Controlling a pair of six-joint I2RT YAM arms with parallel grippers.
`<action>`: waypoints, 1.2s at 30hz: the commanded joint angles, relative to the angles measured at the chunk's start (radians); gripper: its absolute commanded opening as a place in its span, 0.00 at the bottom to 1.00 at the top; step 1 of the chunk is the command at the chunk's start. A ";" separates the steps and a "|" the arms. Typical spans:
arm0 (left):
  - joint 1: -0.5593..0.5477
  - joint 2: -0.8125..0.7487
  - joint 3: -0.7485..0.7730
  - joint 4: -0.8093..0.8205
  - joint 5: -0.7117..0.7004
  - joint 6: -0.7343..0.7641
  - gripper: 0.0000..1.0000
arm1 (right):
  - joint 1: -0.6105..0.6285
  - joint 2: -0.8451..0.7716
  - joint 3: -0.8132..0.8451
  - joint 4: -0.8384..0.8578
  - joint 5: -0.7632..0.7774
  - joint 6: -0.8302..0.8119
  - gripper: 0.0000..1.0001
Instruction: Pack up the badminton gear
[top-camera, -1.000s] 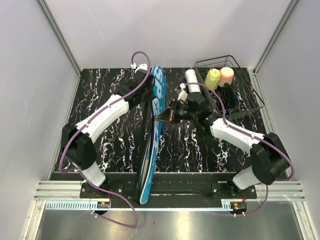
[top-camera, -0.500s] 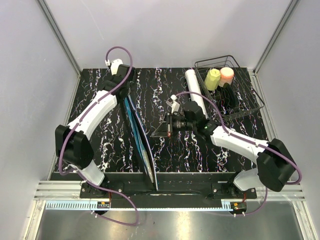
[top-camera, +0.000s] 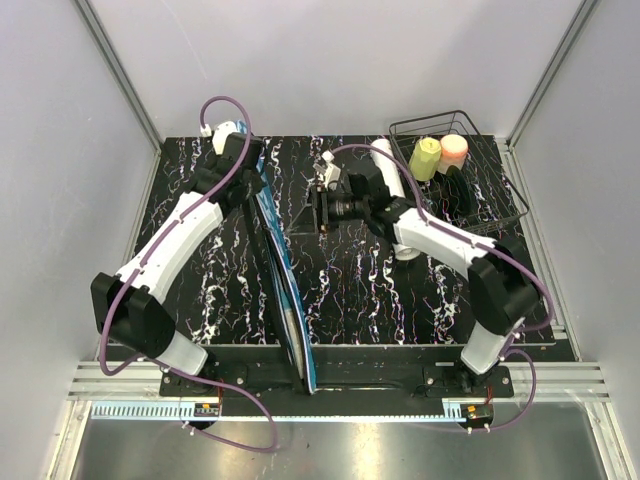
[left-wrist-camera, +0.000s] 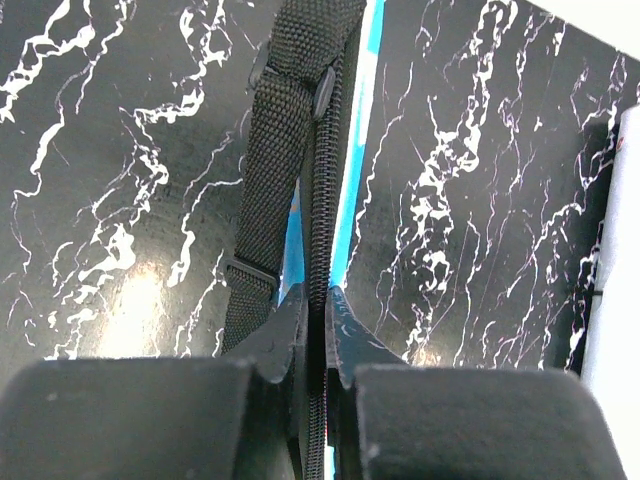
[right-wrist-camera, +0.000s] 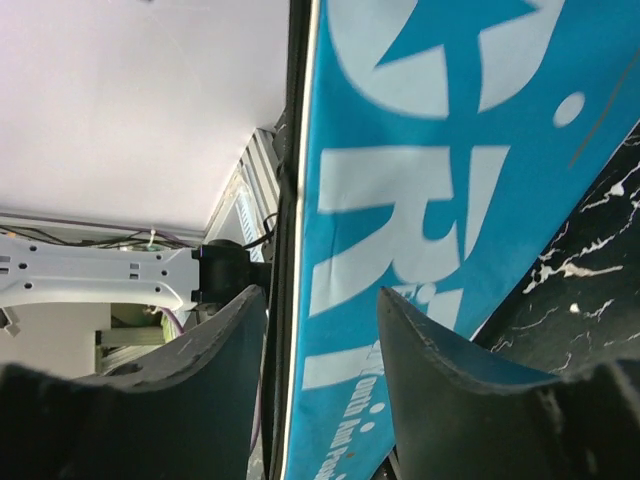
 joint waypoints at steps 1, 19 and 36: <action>-0.004 -0.057 0.003 0.048 0.036 -0.016 0.00 | -0.016 0.072 0.097 0.066 -0.163 -0.003 0.62; -0.002 -0.044 0.014 0.057 0.076 -0.024 0.00 | -0.005 0.202 0.228 0.071 -0.178 0.069 0.53; -0.005 -0.031 0.022 0.059 0.073 -0.026 0.00 | 0.027 0.237 0.268 0.065 -0.182 0.084 0.36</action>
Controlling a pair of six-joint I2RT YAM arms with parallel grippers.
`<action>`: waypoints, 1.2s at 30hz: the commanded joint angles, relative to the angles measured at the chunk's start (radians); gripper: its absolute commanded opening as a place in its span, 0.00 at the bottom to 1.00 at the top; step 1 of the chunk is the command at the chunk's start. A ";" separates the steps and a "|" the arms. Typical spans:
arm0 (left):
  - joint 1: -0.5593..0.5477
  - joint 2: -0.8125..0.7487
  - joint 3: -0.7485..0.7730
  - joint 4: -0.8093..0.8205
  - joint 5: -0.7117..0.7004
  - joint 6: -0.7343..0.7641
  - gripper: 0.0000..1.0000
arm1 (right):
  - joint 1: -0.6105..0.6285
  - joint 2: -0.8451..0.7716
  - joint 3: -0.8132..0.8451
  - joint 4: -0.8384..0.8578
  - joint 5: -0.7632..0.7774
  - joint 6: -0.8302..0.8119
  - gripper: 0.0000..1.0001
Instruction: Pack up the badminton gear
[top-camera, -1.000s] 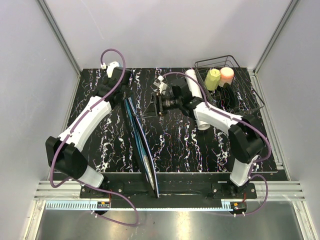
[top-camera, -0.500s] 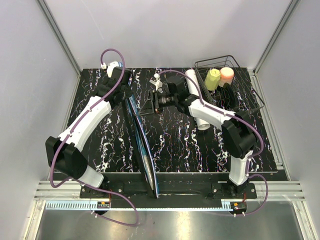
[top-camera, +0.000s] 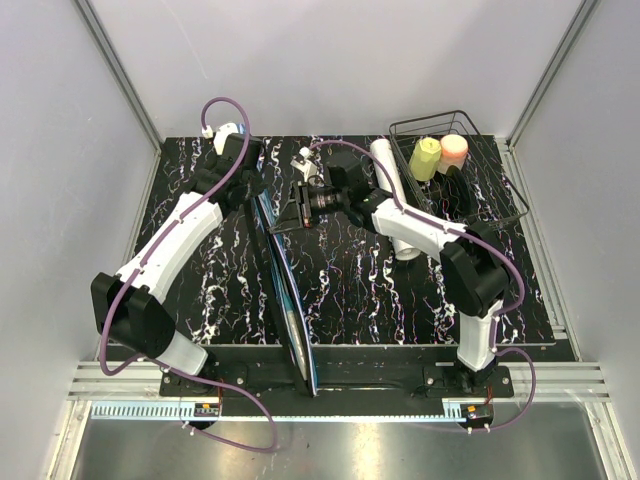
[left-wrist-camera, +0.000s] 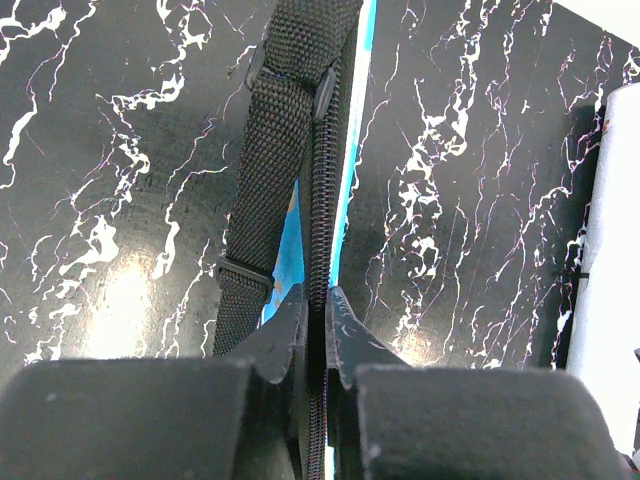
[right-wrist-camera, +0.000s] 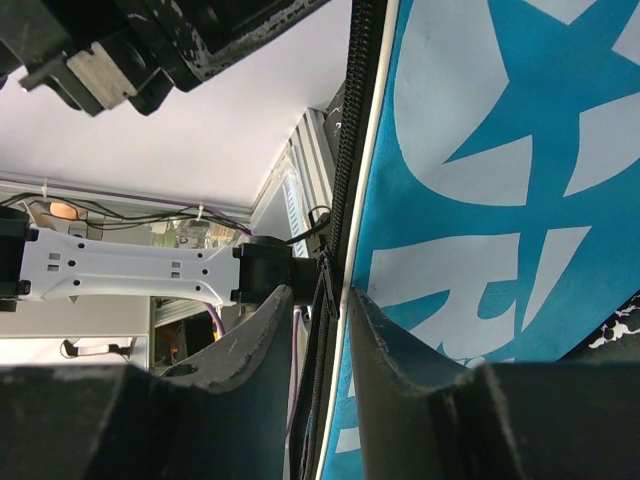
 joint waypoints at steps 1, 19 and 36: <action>0.000 -0.030 0.031 0.061 0.013 -0.016 0.00 | 0.012 0.018 0.056 0.034 -0.020 0.006 0.36; 0.000 -0.030 0.037 0.063 0.001 -0.011 0.00 | 0.030 0.009 0.082 -0.002 -0.003 -0.005 0.11; 0.127 0.032 0.108 0.063 -0.184 0.036 0.00 | 0.102 -0.259 -0.228 -0.107 0.092 -0.108 0.00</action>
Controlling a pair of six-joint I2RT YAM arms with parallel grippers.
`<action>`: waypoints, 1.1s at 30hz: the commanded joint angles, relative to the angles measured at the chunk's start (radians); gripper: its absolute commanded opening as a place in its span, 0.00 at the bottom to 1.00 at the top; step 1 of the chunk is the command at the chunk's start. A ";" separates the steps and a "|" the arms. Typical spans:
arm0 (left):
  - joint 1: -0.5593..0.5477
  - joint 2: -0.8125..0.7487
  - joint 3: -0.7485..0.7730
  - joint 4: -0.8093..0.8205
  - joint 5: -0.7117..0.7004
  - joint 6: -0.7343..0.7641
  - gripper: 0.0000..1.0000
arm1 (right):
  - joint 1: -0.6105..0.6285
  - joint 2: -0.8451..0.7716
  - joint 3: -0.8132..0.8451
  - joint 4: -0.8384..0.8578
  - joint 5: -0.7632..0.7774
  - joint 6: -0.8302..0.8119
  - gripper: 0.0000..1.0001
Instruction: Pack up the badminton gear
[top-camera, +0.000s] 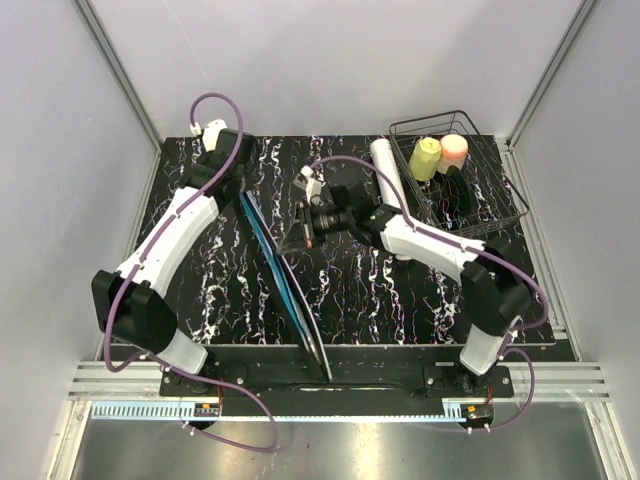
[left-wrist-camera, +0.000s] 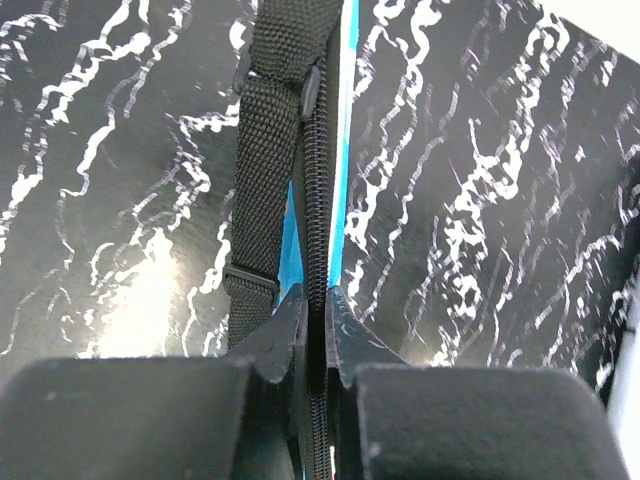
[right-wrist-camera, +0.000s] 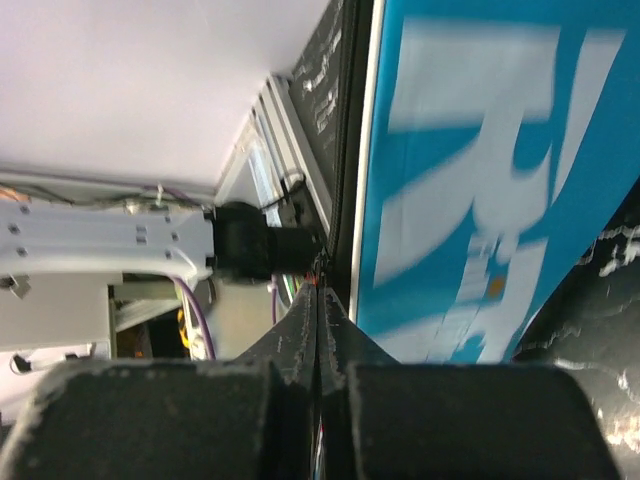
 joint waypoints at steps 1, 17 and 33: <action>0.098 0.025 0.083 0.098 -0.117 0.025 0.00 | 0.040 -0.138 -0.126 -0.017 -0.044 -0.040 0.00; 0.350 0.155 0.194 0.112 -0.064 0.042 0.00 | 0.062 -0.497 -0.666 -0.067 -0.034 -0.146 0.00; 0.382 0.174 0.223 0.111 0.058 0.036 0.00 | 0.065 -0.543 -0.721 -0.146 0.134 -0.131 0.05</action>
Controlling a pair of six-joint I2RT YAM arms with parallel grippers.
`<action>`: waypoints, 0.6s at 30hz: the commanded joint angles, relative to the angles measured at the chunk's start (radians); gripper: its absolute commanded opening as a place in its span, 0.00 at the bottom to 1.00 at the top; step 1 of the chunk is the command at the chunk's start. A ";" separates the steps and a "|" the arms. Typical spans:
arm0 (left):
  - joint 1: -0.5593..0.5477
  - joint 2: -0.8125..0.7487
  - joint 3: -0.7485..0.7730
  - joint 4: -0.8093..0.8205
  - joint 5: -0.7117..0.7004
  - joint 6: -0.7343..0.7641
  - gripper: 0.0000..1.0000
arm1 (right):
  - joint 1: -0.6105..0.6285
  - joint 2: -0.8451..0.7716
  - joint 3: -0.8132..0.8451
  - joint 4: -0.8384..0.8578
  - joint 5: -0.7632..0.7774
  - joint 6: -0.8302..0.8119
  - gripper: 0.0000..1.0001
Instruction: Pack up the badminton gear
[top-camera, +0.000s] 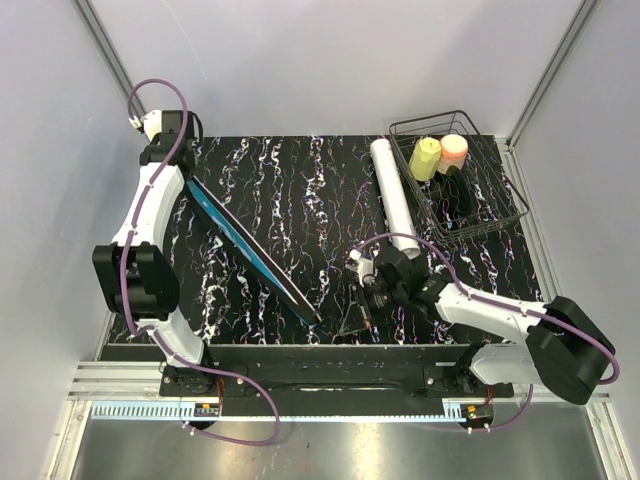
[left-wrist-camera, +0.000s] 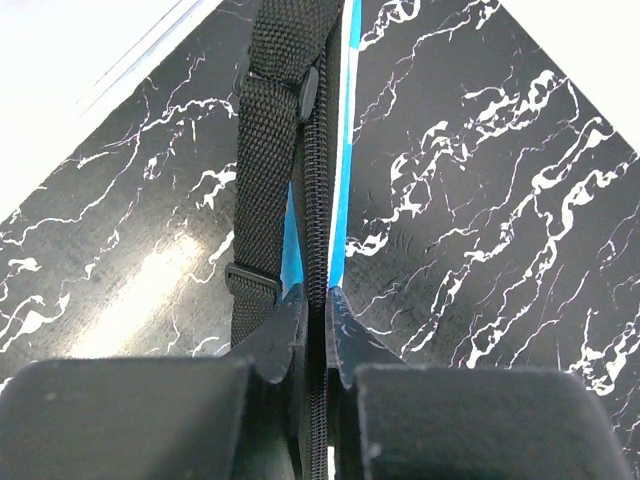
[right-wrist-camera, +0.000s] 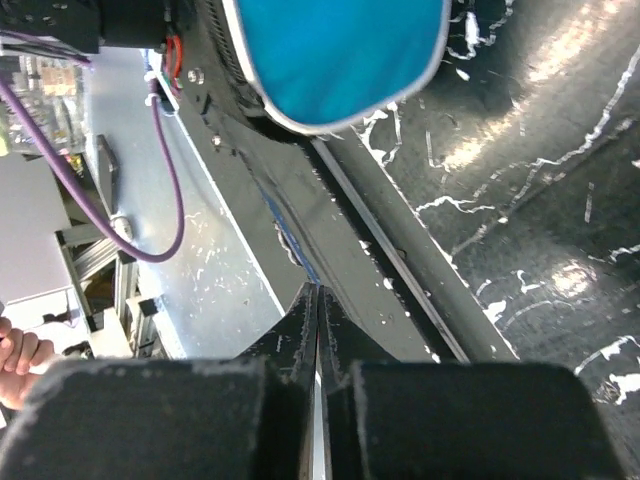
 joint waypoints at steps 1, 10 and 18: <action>0.021 -0.027 0.046 0.113 0.050 -0.013 0.00 | 0.013 -0.014 0.090 -0.102 0.093 -0.043 0.04; 0.021 -0.021 -0.050 0.184 0.171 -0.175 0.02 | 0.011 0.006 0.271 -0.122 0.264 -0.038 0.21; 0.024 -0.019 -0.100 0.363 0.507 -0.204 0.74 | 0.009 -0.064 0.314 -0.220 0.429 -0.070 0.25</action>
